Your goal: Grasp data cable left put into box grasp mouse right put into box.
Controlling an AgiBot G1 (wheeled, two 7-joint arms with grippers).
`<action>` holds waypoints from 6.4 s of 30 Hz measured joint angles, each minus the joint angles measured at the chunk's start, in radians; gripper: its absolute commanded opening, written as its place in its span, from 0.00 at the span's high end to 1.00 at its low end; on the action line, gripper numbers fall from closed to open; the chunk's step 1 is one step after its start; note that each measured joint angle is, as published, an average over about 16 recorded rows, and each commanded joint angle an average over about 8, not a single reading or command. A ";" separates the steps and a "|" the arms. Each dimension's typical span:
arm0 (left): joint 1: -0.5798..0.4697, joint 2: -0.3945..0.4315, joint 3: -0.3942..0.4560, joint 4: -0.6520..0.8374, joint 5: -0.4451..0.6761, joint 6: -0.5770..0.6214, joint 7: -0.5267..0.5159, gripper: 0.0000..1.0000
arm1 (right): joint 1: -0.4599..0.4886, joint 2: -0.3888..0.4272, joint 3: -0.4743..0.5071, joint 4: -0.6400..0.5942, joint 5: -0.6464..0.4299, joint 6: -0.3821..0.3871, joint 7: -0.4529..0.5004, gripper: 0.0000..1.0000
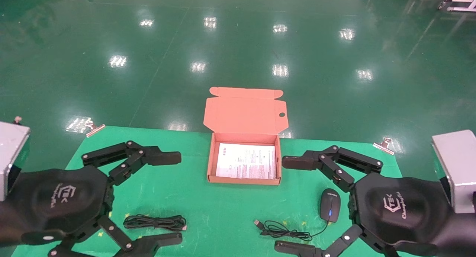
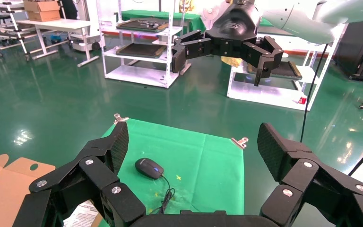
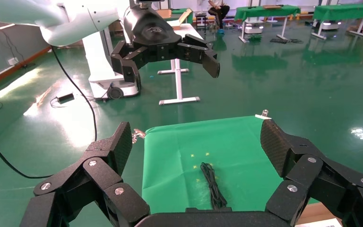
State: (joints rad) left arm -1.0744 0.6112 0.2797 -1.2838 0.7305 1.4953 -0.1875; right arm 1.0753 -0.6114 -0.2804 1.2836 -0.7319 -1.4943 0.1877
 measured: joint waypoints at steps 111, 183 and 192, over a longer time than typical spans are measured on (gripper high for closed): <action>-0.352 0.534 0.593 0.510 1.375 -0.317 -0.143 1.00 | 0.216 -0.420 -0.674 -0.234 -1.317 0.442 0.036 1.00; -0.642 0.480 0.520 0.045 1.743 -0.386 -0.367 1.00 | 0.611 -0.559 -0.490 -0.218 -1.294 0.684 0.024 1.00; -0.603 0.463 0.545 0.033 1.827 -0.321 -0.432 1.00 | 0.536 -0.631 -0.503 -0.331 -1.247 0.727 -0.013 1.00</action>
State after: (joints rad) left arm -1.6772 1.0741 0.8245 -1.2507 2.5577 1.1745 -0.6199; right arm 1.6108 -1.2429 -0.7836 0.9527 -1.9792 -0.7669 0.1752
